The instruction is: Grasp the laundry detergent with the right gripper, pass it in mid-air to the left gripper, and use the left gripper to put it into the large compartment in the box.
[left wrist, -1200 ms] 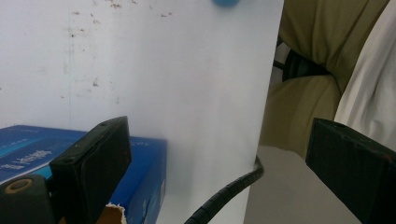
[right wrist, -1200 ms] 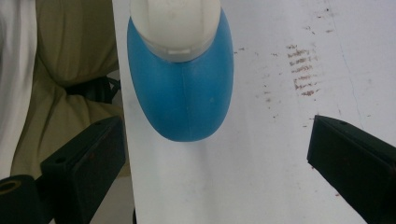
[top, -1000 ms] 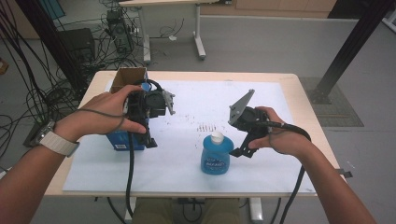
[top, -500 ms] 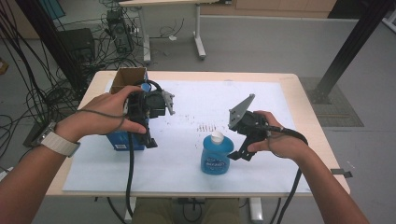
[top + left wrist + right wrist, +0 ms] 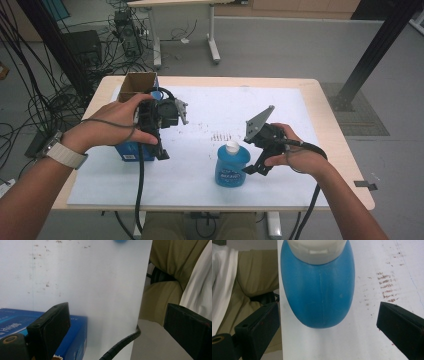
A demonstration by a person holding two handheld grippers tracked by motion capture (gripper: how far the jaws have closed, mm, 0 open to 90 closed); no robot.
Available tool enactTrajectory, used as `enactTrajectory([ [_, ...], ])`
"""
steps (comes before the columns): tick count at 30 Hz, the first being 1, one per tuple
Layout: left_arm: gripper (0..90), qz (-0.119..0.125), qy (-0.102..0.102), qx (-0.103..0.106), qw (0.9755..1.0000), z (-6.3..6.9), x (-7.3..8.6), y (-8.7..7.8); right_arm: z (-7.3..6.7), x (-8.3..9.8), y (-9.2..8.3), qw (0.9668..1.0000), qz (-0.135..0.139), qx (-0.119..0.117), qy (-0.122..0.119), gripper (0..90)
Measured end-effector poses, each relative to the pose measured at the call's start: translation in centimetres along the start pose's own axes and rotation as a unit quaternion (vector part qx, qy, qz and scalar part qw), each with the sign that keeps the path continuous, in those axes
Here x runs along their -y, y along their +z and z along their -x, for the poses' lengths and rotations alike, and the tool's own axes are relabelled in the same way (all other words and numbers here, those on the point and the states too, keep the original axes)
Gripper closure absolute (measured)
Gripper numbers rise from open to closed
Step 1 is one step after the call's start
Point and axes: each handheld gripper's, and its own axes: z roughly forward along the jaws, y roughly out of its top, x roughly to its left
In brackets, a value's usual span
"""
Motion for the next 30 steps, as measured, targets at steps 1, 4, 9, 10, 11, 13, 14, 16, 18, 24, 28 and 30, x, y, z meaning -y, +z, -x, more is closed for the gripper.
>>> enactTrajectory([
  [1,7.4,0.000,-0.001,0.000,1.0000,0.0,0.0,0.0,0.0,0.1,0.1,1.0000,0.001,-0.001,0.000,4.5],
  [4,7.4,0.001,0.000,0.000,1.0000,0.0,-0.1,0.0,0.0,0.2,0.3,1.0000,0.005,0.000,0.000,4.5],
  [9,7.4,0.001,0.001,-0.001,1.0000,0.0,-0.1,-0.1,-0.1,0.4,0.7,1.0000,0.009,-0.002,0.002,4.6],
  [10,7.5,0.002,0.000,0.000,1.0000,0.0,-0.1,0.0,-0.1,0.4,0.8,0.9999,0.010,-0.002,0.002,4.6],
  [11,7.5,0.002,0.000,0.000,1.0000,0.0,-0.1,0.0,-0.1,0.4,0.8,0.9999,0.010,-0.002,0.002,4.6],
  [13,7.4,0.002,0.001,0.000,1.0000,0.0,-0.1,0.0,-0.1,0.5,1.1,0.9999,0.014,-0.003,0.002,4.5],
  [14,7.5,0.002,0.001,-0.001,1.0000,0.0,-0.1,0.0,-0.1,0.5,1.2,0.9999,0.014,-0.004,0.002,4.6],
  [16,7.5,0.002,0.001,-0.001,1.0000,0.0,-0.1,-0.1,-0.1,0.6,1.3,0.9999,0.016,-0.003,0.003,4.6],
  [18,7.5,0.002,0.000,0.000,1.0000,0.0,-0.1,-0.1,-0.1,0.7,1.3,0.9998,0.018,-0.003,0.002,4.6],
  [24,7.5,0.003,0.000,0.000,1.0000,0.0,-0.1,-0.1,-0.2,1.0,1.6,0.9997,0.025,-0.001,0.005,4.6],
  [28,7.5,0.003,0.000,0.000,1.0000,0.0,-0.1,0.0,-0.2,1.1,1.8,0.9996,0.029,0.000,0.006,4.7],
  [30,7.5,0.003,0.000,0.000,1.0000,0.0,-0.1,0.0,-0.2,1.2,2.0,0.9994,0.033,0.001,0.006,4.9],
])
